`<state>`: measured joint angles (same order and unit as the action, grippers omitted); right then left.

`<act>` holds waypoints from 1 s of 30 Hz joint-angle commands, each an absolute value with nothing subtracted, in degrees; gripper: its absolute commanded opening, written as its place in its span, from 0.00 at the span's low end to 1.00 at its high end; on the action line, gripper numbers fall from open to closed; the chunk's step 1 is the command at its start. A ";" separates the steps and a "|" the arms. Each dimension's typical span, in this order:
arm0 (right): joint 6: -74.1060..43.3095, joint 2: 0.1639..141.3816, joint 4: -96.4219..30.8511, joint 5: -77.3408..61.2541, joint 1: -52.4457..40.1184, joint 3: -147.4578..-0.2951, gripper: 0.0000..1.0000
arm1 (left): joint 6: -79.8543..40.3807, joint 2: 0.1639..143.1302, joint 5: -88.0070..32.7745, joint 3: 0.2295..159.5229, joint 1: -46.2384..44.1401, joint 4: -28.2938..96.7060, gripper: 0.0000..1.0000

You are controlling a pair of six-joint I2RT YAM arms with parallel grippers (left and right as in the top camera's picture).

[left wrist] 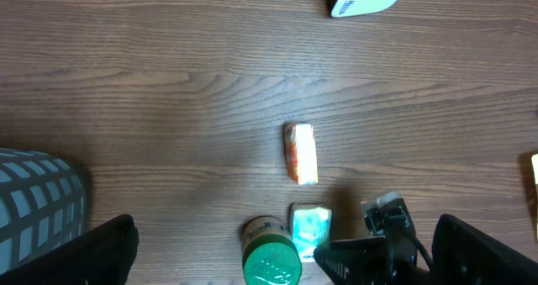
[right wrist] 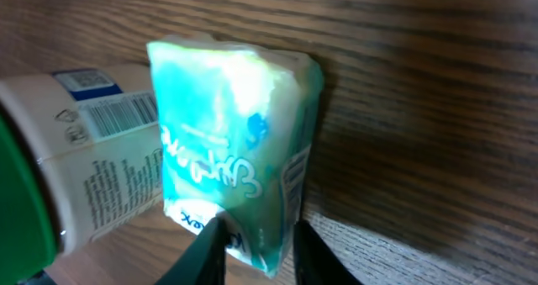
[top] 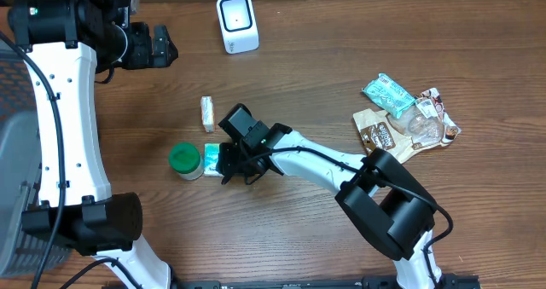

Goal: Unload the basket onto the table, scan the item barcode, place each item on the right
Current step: 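Move the right gripper to the teal Kleenex pack near the jar, then grasp the teal Kleenex pack and drag it right on the table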

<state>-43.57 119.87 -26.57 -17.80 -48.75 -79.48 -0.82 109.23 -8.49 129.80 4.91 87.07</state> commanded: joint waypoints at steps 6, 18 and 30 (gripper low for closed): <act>-43.24 120.64 -28.03 -16.99 -48.34 -79.24 0.07 | 0.69 107.98 -8.38 130.50 4.86 86.94 0.99; -17.89 114.72 -38.04 -29.52 -38.72 -81.82 0.04 | 0.69 107.98 -8.38 130.52 4.86 86.94 1.00; 5.82 113.73 -53.67 -20.34 -32.21 -85.95 0.26 | 0.69 107.98 -8.38 130.50 4.86 86.94 1.00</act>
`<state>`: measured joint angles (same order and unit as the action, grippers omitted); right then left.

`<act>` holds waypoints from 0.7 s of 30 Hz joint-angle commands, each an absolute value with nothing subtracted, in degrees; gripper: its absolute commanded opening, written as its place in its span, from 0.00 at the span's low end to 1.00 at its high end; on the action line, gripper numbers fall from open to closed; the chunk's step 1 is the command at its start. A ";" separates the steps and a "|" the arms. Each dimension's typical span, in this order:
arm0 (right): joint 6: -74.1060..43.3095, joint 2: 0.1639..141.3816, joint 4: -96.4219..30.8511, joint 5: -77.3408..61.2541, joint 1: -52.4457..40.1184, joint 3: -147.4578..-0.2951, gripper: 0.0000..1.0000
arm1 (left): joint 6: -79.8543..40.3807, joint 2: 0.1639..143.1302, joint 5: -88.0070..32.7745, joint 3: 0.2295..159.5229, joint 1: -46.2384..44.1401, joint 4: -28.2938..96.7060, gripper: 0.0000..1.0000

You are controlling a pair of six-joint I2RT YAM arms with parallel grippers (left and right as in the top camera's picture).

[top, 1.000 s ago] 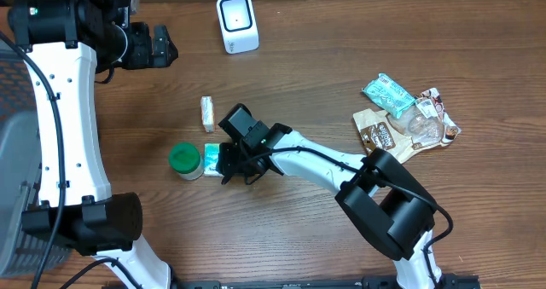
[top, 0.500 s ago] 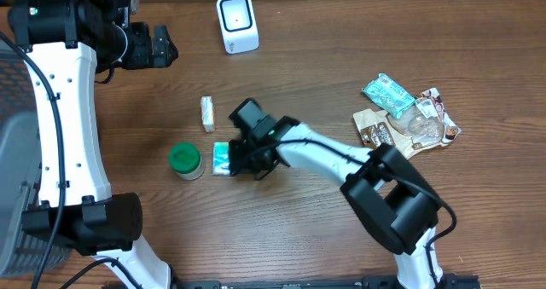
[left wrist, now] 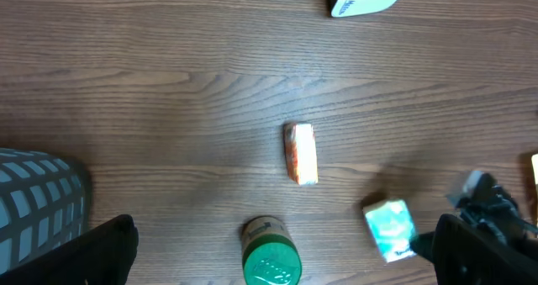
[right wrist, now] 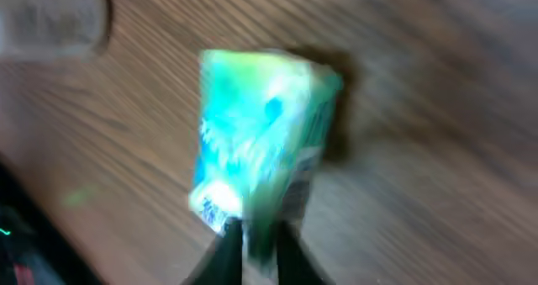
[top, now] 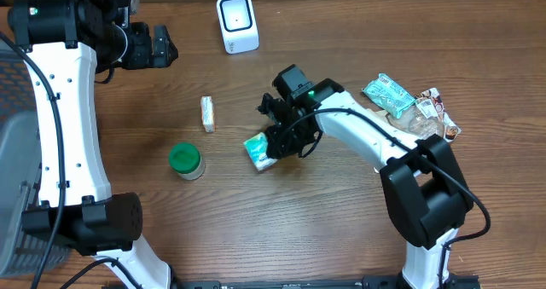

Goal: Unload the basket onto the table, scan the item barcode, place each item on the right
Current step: 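Grasp the teal Kleenex pack and drag it right on the table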

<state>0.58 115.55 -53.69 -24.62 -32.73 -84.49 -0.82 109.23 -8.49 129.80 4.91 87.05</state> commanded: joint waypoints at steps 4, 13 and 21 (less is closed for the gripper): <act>1.37 113.73 -52.73 -21.58 -32.34 -85.95 0.42 | 0.69 107.98 -8.36 130.50 4.84 86.94 0.99; -14.33 114.85 -49.56 -23.73 -38.33 -85.82 0.09 | 0.69 107.98 -8.36 130.50 4.86 86.94 0.99; -25.41 116.92 -54.11 -16.84 -39.75 -83.59 0.04 | 0.69 107.98 -8.36 130.52 4.84 86.94 1.00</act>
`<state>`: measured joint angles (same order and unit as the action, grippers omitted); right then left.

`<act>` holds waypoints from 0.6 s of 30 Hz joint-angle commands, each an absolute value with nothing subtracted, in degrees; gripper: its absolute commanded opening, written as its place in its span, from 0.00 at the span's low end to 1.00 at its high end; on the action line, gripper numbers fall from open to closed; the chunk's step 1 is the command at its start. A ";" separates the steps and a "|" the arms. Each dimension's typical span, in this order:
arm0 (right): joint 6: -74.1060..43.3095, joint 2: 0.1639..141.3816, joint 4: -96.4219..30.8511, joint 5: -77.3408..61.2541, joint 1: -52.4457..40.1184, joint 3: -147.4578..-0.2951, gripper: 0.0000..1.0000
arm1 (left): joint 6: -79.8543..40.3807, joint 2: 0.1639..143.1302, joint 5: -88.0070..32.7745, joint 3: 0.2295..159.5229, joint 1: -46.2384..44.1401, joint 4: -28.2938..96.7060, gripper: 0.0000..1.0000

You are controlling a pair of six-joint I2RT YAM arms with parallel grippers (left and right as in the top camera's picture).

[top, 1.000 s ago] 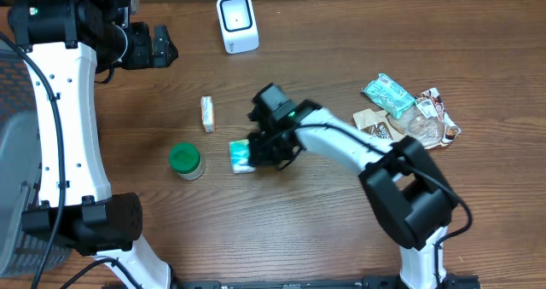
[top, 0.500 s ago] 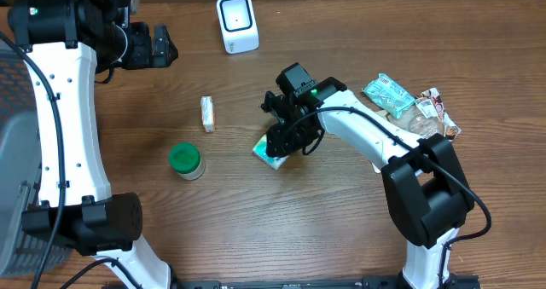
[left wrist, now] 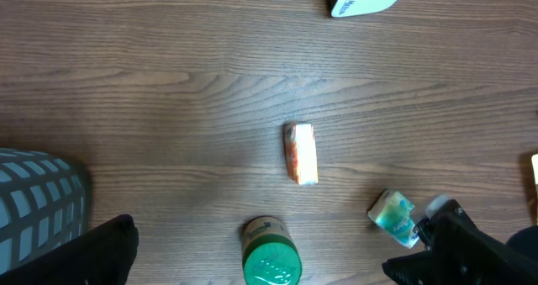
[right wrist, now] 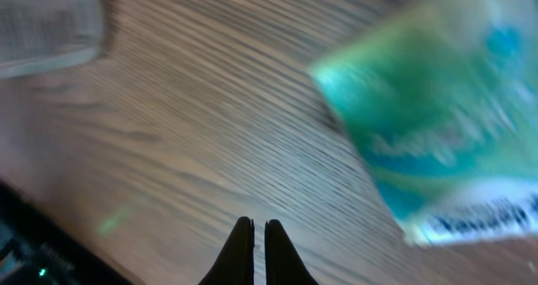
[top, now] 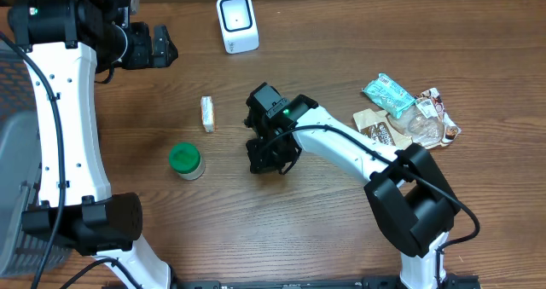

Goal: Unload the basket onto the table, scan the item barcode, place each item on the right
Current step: 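Grasp the teal Kleenex pack and drag it right on the table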

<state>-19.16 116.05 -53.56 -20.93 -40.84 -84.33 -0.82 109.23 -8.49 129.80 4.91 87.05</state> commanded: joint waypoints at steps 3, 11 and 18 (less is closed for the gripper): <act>-28.53 116.92 -55.22 -13.02 -38.50 -83.53 0.04 | 0.69 107.98 -8.38 130.52 4.84 86.94 0.99; -28.73 117.82 -53.43 -12.86 -33.82 -83.53 0.04 | 0.69 107.98 -8.38 130.50 4.84 86.94 1.00; -19.22 117.97 -51.20 -22.22 -31.68 -85.49 0.04 | 0.69 107.98 -8.38 130.50 4.84 86.94 1.00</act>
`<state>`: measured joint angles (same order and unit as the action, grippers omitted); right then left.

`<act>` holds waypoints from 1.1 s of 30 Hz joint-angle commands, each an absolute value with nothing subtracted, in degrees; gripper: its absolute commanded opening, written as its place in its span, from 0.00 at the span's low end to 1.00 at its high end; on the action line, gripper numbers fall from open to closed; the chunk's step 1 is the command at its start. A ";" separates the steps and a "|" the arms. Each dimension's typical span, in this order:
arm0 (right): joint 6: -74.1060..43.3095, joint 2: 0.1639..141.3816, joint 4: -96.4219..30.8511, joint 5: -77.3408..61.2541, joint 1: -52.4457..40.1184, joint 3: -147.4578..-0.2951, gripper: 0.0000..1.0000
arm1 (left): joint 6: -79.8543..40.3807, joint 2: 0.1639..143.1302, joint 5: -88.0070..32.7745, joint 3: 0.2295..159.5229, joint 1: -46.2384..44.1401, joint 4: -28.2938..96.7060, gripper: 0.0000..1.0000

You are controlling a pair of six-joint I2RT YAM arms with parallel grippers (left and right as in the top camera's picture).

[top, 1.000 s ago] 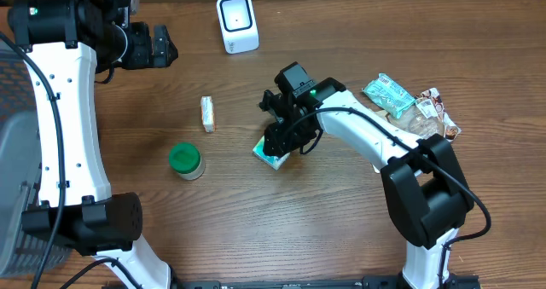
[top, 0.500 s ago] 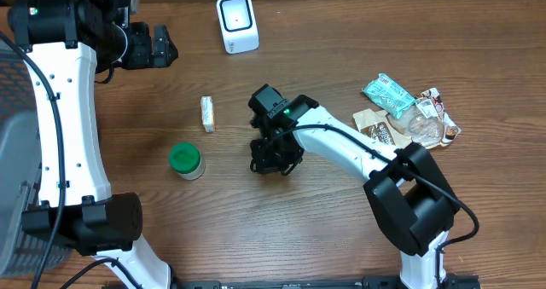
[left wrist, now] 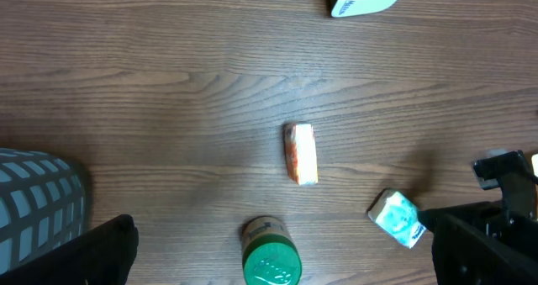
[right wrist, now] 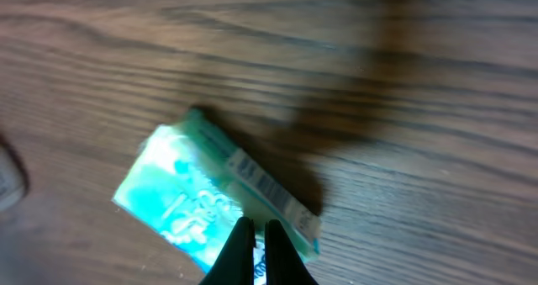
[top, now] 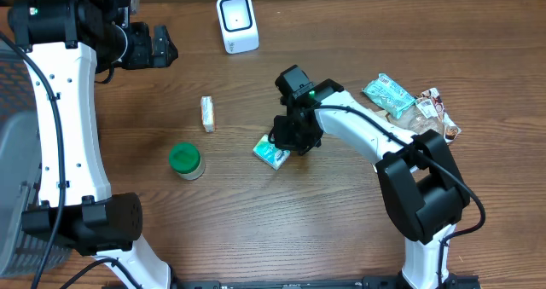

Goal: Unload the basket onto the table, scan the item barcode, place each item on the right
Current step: 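Grasp the teal Kleenex pack and drag it right on the table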

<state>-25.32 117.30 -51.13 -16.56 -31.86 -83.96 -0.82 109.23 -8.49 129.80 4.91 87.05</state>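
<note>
A teal packet (top: 271,153) lies flat on the wooden table, a barcode strip (right wrist: 265,184) showing along its edge. My right gripper (top: 288,141) hangs right over the packet's far right end, fingers shut with nothing between them (right wrist: 259,234). Whether they touch the packet I cannot tell. The white scanner (top: 236,22) stands at the back of the table and also shows in the left wrist view. High at the back left, my left gripper (top: 164,46) is open, its black fingers (left wrist: 109,251) spread wide.
A green-lidded jar (top: 185,161) stands left of the packet, with a small orange-and-white bar (top: 207,113) behind it. A pile of snack packets (top: 408,114) lies at the right. A grey basket (left wrist: 38,201) sits at the left edge.
My right gripper has moved right, from over the packet to its far right end. The packet now shows in the overhead view, lying flat. The left arm is unchanged.
My right gripper first had its fingers around the teal packet beside the jar. Then it held the packet further right, away from the jar. Then its fingers were shut and empty beside the packet. Now the packet lies flat mid-table.
</note>
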 commanded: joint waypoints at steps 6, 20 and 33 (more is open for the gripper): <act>-11.53 116.86 -57.21 -26.22 -32.32 -90.19 0.04 | 0.69 107.98 -8.38 130.50 4.84 86.94 1.00; -28.34 118.85 -56.88 -25.74 -41.21 -84.40 0.04 | 0.69 107.98 -8.36 130.52 4.84 86.94 1.00; -36.25 119.61 -54.33 -20.51 -37.17 -81.06 0.04 | 0.69 107.98 -8.38 130.50 4.86 86.94 0.99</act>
